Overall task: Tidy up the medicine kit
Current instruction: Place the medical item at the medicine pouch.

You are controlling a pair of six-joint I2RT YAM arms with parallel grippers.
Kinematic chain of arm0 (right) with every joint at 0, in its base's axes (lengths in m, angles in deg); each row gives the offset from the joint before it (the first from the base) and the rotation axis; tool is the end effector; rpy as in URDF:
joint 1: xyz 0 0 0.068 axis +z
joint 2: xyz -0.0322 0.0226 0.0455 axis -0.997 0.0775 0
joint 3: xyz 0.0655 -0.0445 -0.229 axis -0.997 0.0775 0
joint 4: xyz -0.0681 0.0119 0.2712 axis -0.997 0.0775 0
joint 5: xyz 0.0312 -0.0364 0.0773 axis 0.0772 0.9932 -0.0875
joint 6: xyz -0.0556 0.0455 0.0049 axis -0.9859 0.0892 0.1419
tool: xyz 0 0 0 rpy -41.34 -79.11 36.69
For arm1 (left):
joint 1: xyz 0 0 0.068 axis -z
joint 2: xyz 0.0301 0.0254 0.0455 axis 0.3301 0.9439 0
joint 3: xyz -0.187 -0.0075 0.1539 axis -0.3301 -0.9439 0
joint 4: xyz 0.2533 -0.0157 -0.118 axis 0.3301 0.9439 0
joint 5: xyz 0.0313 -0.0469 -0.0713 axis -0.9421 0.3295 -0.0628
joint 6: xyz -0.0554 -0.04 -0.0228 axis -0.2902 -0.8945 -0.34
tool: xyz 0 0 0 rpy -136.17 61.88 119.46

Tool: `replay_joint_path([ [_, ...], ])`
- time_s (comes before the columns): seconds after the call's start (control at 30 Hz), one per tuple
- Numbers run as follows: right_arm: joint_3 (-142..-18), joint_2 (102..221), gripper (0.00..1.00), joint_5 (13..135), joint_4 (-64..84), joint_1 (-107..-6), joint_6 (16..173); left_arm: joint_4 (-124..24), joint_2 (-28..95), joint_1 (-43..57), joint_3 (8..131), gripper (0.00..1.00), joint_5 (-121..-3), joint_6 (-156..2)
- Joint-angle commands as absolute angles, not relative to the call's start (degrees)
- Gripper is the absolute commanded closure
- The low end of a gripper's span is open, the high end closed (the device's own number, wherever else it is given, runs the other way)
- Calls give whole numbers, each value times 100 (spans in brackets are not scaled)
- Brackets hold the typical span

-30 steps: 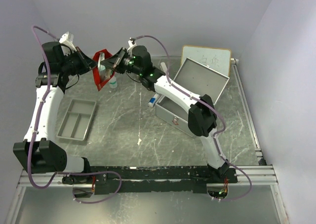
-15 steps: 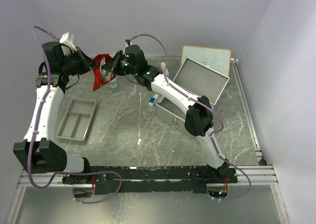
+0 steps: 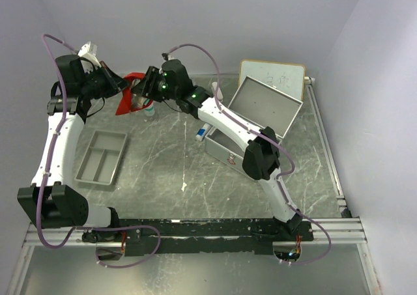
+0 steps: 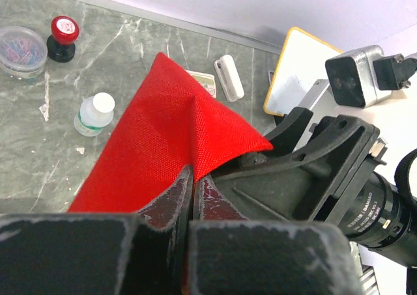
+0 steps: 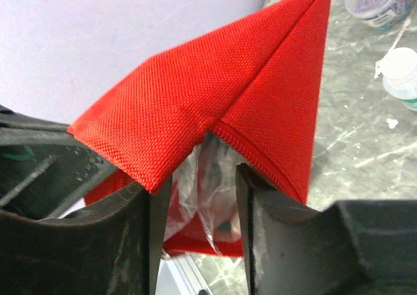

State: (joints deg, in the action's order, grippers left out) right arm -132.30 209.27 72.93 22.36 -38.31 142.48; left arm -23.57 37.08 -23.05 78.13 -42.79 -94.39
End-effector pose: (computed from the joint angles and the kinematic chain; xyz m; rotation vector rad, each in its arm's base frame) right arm 0.3739 0.4180 0.3159 0.0091 2.0558 1.3375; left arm 0.3546 -0.0040 0.3656 -0.2350 1.9663 -0.7469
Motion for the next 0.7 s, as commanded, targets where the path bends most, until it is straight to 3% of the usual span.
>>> replay_joint_path([
  [0.0,-12920,20497,54,7466,2116,-3801,13884,-2639,3635,-2289,7814,93,-4097,-9505],
  [0.53,-12598,19627,50,7698,1976,-3805,13414,-2522,3620,-2288,7789,93,-3996,-9388],
  [0.67,-12872,19369,41,7528,2916,-3812,12386,-2452,3728,-2273,7941,93,-3604,-9099],
])
